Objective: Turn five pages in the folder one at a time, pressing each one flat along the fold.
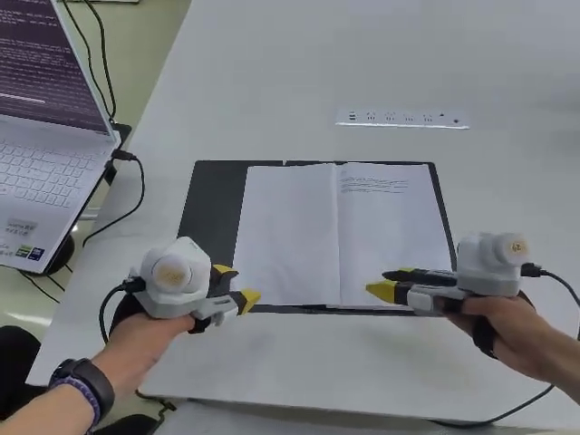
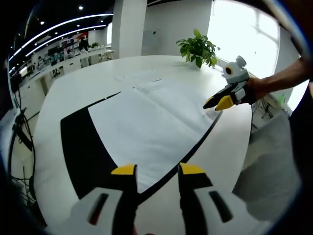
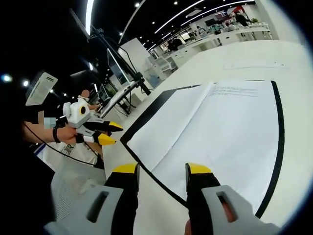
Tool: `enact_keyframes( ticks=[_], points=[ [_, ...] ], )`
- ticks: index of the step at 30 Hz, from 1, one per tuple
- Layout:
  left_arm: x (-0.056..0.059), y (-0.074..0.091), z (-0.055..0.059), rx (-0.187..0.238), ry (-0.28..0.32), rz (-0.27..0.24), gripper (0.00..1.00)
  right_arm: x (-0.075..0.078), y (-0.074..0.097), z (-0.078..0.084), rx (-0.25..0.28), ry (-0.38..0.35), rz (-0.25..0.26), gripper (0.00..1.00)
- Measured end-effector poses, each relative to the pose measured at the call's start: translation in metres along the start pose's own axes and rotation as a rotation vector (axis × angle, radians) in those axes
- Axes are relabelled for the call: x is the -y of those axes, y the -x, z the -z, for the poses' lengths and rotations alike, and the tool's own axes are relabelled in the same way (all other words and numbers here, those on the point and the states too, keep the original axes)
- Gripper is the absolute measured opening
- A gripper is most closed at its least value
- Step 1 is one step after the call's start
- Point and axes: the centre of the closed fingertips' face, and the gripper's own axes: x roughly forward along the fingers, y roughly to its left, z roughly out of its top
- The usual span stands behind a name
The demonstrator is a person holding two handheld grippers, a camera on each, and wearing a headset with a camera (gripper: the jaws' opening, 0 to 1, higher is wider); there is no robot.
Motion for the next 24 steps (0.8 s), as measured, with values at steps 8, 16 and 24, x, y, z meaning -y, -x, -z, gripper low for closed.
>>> enact_keyframes(
  ticks=[8, 16, 24],
  points=[
    [0.004, 0.017, -0.015, 0.033, -0.025, -0.001, 0.39, 0.006, 0.034, -0.014, 0.052, 0.062, 0.097, 0.44],
    [0.01, 0.037, -0.029, 0.062, -0.049, 0.0, 0.46, 0.001, 0.064, -0.023, 0.093, 0.106, 0.154, 0.51],
    [0.012, 0.055, -0.04, 0.104, -0.027, -0.013, 0.55, -0.004, 0.086, -0.023, 0.08, 0.174, 0.21, 0.61]
  ],
)
